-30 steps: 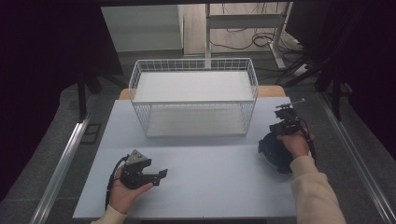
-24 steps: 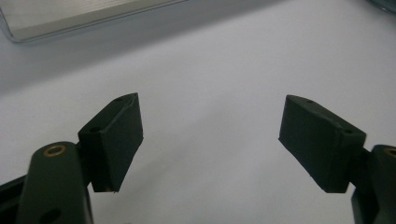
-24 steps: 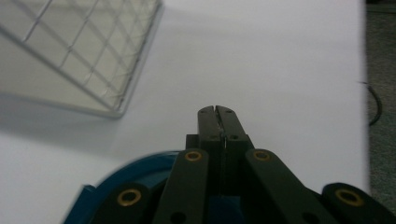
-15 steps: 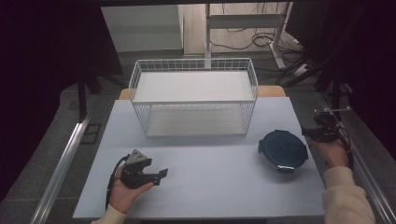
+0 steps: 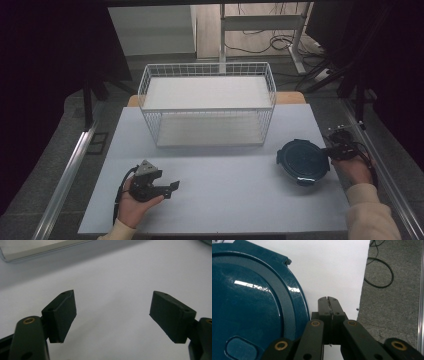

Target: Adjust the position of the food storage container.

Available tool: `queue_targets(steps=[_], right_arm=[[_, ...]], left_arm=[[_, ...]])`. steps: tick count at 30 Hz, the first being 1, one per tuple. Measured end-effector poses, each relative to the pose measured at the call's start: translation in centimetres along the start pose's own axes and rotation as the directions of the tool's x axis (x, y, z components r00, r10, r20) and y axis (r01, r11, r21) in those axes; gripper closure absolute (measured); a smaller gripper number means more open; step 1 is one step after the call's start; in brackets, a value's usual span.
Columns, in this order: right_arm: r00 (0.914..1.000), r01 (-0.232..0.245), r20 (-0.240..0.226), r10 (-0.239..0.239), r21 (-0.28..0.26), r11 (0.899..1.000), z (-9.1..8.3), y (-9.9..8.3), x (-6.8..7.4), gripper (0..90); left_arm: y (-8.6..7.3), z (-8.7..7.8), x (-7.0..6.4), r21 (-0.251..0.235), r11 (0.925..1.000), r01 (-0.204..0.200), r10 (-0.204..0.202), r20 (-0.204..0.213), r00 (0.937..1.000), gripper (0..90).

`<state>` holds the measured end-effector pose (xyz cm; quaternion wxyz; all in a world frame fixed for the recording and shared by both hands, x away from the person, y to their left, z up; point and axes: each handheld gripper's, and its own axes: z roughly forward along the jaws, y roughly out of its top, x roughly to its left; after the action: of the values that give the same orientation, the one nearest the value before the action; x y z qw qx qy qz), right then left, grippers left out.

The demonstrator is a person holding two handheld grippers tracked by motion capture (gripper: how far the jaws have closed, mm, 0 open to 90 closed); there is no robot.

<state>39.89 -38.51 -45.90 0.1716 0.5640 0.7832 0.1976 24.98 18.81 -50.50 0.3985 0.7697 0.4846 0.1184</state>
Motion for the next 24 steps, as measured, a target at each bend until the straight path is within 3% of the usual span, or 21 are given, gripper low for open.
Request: queue_targets(steps=[5, 6, 16, 24], right_arm=[[0.9999, 0.011, -0.006, -0.011, 0.008, 1.000, 0.2, 0.0, 0.3, 90.0], [0.9991, 0.040, -0.012, -0.040, 0.009, 0.999, 0.2, 0.0, 0.6, 90.0], [0.9963, 0.074, -0.043, -0.074, -0.009, 0.997, 0.2, -0.2, 2.5, 90.0], [0.9910, 0.093, -0.095, -0.094, -0.014, 0.996, 0.2, -0.5, 5.5, 90.0]], left_arm=[[0.0, 0.1, -0.1, 0.005, 1.0000, -0.003, 0.003, 0.001, 1.0000, 20.9], [0.0, 0.1, -0.1, 0.005, 1.0000, -0.003, 0.003, 0.002, 1.0000, 20.9], [0.1, 0.1, -0.1, 0.007, 1.0000, -0.003, 0.003, 0.003, 1.0000, 20.9], [0.1, 0.0, 0.0, 0.004, 1.0000, 0.005, -0.005, 0.007, 1.0000, 21.0]])
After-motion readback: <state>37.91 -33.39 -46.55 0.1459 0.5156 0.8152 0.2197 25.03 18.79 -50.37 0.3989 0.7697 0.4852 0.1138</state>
